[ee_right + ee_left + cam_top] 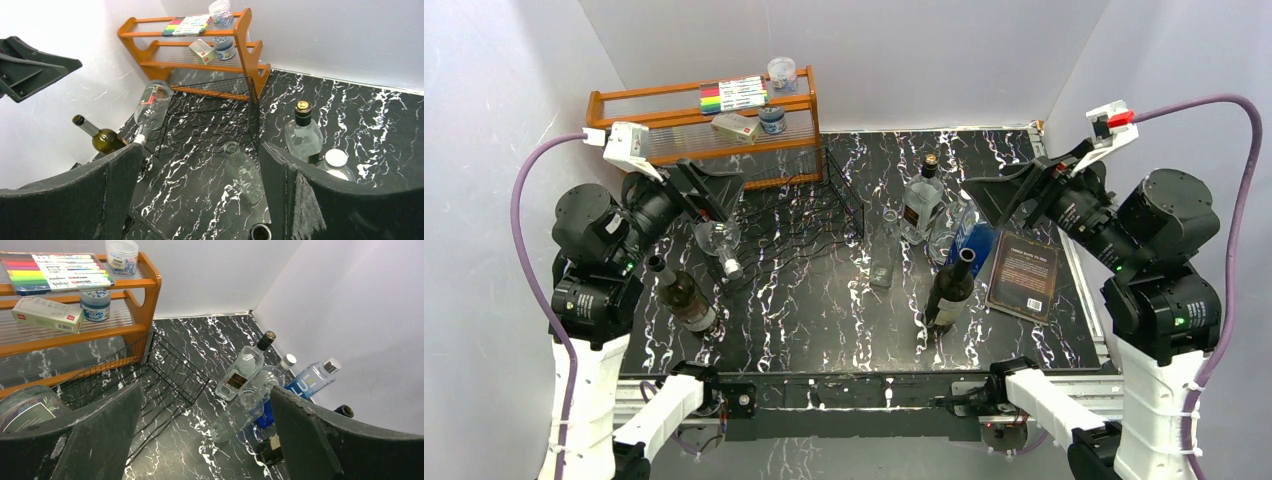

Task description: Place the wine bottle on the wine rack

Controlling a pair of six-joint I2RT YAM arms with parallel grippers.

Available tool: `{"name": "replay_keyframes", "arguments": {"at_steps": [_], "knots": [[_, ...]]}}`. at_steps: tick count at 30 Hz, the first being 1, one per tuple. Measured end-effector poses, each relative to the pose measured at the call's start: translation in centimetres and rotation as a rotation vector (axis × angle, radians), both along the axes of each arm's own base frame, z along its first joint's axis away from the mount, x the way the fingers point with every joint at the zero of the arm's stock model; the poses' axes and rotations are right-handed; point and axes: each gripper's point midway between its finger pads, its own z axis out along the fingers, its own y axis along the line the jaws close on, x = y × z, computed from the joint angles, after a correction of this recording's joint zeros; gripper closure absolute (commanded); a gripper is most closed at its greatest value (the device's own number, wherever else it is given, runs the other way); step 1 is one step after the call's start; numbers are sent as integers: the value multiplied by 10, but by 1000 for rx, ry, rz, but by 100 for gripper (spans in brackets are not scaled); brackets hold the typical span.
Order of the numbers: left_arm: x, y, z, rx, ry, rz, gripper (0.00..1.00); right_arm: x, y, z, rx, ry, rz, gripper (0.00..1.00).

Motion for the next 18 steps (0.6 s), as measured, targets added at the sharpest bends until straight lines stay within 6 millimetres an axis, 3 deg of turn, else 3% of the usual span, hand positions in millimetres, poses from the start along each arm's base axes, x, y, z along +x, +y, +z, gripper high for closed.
{"name": "replay_keyframes", "arguments": {"at_steps": [7, 18], "knots": [[1, -1, -9, 7, 19, -4, 2, -5, -7, 5, 6, -25, -35, 2], [-11, -26, -17, 14, 15, -181, 2, -6, -4, 0, -15, -24, -12, 3]]}}
